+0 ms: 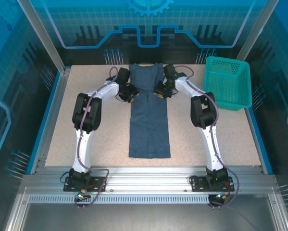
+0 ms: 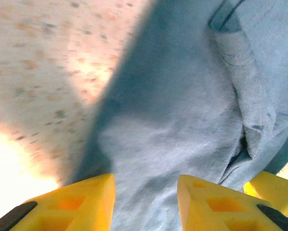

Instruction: Fold and stack the t-shirts

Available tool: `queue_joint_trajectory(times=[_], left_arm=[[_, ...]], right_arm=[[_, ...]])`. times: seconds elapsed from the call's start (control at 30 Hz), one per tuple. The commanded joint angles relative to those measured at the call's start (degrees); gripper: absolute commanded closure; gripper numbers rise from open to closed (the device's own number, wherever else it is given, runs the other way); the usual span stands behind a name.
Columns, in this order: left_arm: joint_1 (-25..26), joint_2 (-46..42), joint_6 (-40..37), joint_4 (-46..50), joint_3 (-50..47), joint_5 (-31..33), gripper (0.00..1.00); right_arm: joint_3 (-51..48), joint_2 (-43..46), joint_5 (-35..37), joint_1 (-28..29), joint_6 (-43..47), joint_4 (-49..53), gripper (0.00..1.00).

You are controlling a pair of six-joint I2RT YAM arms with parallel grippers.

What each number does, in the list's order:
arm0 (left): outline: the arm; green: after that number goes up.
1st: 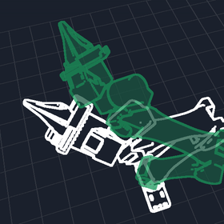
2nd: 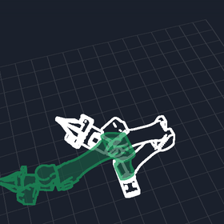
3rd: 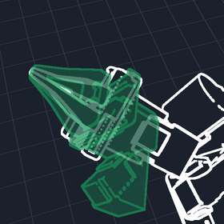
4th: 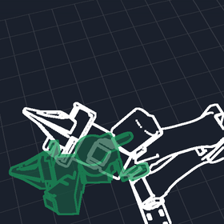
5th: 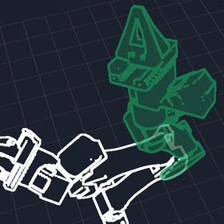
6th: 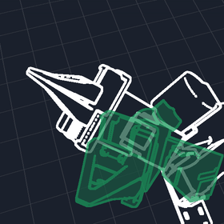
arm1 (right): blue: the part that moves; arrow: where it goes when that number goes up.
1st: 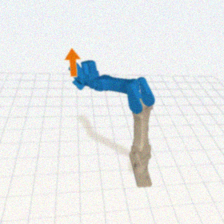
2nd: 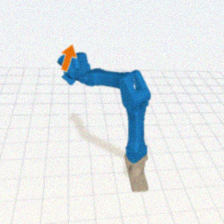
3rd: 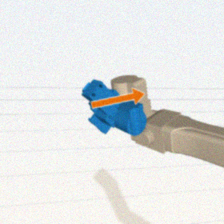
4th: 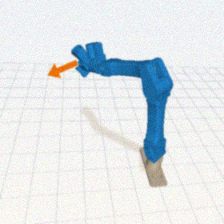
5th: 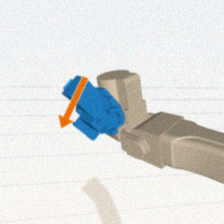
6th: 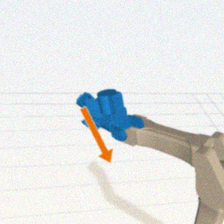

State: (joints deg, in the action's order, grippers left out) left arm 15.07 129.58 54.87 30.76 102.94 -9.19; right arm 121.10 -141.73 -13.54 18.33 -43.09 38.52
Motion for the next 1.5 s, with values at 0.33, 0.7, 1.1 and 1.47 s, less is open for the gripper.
queue_joint_trajectory(times=[0.33,0.7,1.1,1.47], left_arm=[[7.41,-33.57,-9.97,17.37,-36.43,-9.86,0.56],[18.78,-43.55,-1.66,12.7,-56.66,-14.95,0.51],[21.1,-38.81,2.16,5.82,-57.44,-13.45,0.59],[21.23,-38.2,3.09,2.28,-55.99,-11.6,0.94]], right_arm=[[-35.57,36.78,4.35,2.23,1.18,2.13,0.6],[-65.28,60.03,3.62,11.23,6.97,13.2,0.55],[-73.44,62.38,0.99,12.7,4.73,11.75,0.55],[-77.82,58.98,-4.28,15.49,-1.89,5.48,0.53]])
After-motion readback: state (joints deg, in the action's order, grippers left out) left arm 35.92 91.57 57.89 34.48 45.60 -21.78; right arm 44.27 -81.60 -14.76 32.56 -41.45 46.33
